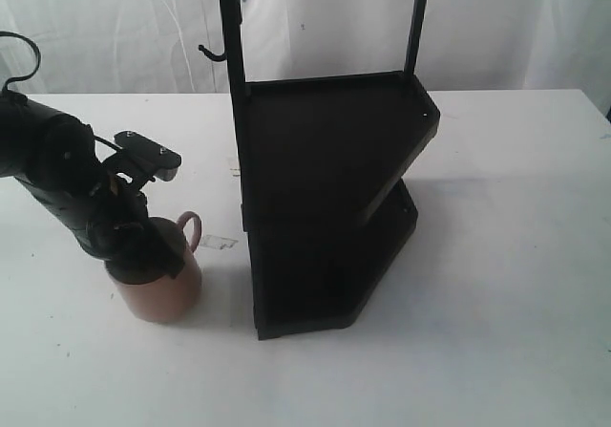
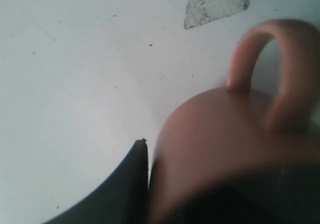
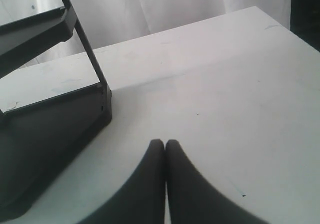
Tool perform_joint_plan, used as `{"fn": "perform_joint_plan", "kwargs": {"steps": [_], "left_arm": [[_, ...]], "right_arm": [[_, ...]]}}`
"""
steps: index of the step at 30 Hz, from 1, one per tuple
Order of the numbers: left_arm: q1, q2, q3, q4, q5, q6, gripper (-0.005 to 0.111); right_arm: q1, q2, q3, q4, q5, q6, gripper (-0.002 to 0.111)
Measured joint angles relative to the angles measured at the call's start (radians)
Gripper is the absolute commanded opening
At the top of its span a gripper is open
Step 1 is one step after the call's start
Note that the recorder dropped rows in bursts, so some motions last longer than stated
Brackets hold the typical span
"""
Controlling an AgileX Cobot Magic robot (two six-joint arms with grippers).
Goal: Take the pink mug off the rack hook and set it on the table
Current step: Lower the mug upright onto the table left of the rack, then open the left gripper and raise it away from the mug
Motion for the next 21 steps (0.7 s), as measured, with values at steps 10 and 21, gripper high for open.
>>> {"fn": "perform_joint_plan", "kwargs": {"steps": [10, 21], "left_arm": [[0.000, -0.015, -0.002, 0.000, 0.007, 0.000, 0.041], [0.000, -0.118, -0.002, 0.000, 0.039, 0.000, 0.040]], "right_arm": [[0.000, 0.000, 0.000, 0.000, 0.000, 0.000, 0.000], [0.000, 0.000, 0.000, 0.000, 0.000, 0.000, 0.000]]}}
